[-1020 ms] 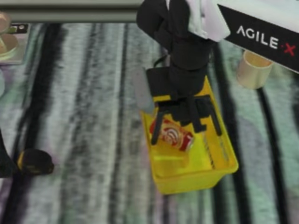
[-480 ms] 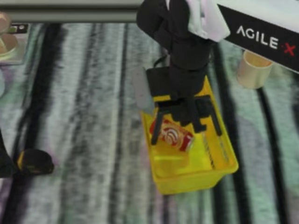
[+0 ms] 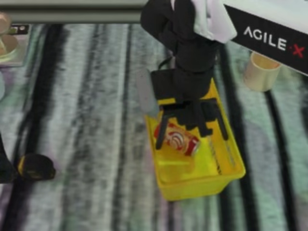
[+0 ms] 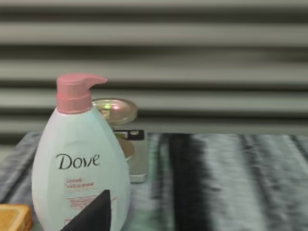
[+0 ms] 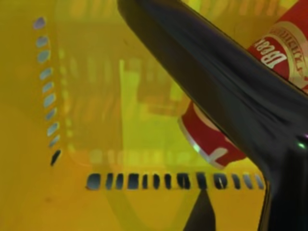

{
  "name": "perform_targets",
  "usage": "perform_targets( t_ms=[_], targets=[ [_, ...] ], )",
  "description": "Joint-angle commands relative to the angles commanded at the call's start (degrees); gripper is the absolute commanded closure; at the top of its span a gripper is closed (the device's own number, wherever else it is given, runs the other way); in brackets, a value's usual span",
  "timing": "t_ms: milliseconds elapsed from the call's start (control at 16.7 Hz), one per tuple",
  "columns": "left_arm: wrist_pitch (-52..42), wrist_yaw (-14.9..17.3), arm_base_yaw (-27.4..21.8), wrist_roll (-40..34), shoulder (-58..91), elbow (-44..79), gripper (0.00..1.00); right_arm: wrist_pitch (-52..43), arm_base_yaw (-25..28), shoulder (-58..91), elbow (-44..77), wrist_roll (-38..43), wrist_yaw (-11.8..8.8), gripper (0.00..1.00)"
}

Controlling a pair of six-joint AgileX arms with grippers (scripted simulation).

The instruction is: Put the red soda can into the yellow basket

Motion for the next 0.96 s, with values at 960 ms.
perform_targets(
  t_ms=[960],
  targets=[
    [0.00, 0.00, 0.00, 0.00, 0.00, 0.00, 0.00, -10.22, -1.69, -1.94, 8.29, -2.14, 0.00, 1.00]
  ],
)
